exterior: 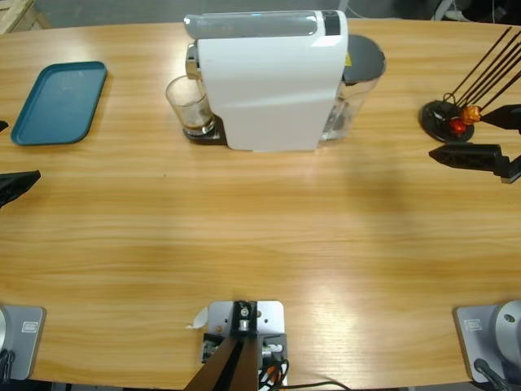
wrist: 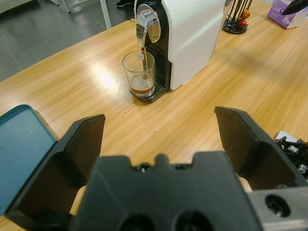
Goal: Pour coffee
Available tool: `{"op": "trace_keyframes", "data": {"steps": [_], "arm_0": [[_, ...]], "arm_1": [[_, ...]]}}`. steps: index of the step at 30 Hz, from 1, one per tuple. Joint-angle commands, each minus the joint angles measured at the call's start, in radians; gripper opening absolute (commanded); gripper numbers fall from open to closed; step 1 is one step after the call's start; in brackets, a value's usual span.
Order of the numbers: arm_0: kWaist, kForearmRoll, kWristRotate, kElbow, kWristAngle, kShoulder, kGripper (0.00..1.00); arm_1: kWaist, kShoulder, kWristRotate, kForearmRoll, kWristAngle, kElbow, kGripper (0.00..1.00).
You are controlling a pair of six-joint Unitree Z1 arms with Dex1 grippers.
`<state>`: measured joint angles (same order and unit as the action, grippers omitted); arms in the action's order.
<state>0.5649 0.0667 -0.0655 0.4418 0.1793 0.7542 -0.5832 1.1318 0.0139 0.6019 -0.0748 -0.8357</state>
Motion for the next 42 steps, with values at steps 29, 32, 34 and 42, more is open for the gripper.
{"op": "trace_keyframes", "data": {"steps": [29, 32, 34, 42], "arm_0": [[0.007, -0.011, 0.030, -0.055, 0.006, 0.021, 1.000], [0.007, -0.011, 0.030, -0.056, -0.001, 0.015, 1.000], [0.007, -0.012, 0.031, -0.053, -0.013, 0.017, 1.000], [0.007, 0.040, 0.228, 0.075, -0.001, 0.089, 1.000]], "arm_1": [[-0.004, 0.007, -0.014, -0.007, -0.011, 0.025, 1.000], [-0.004, 0.003, -0.014, -0.007, -0.011, 0.026, 1.000], [-0.004, 0.003, -0.014, -0.007, -0.011, 0.026, 1.000], [-0.004, 0.009, -0.014, -0.007, -0.008, 0.024, 1.000]]}}
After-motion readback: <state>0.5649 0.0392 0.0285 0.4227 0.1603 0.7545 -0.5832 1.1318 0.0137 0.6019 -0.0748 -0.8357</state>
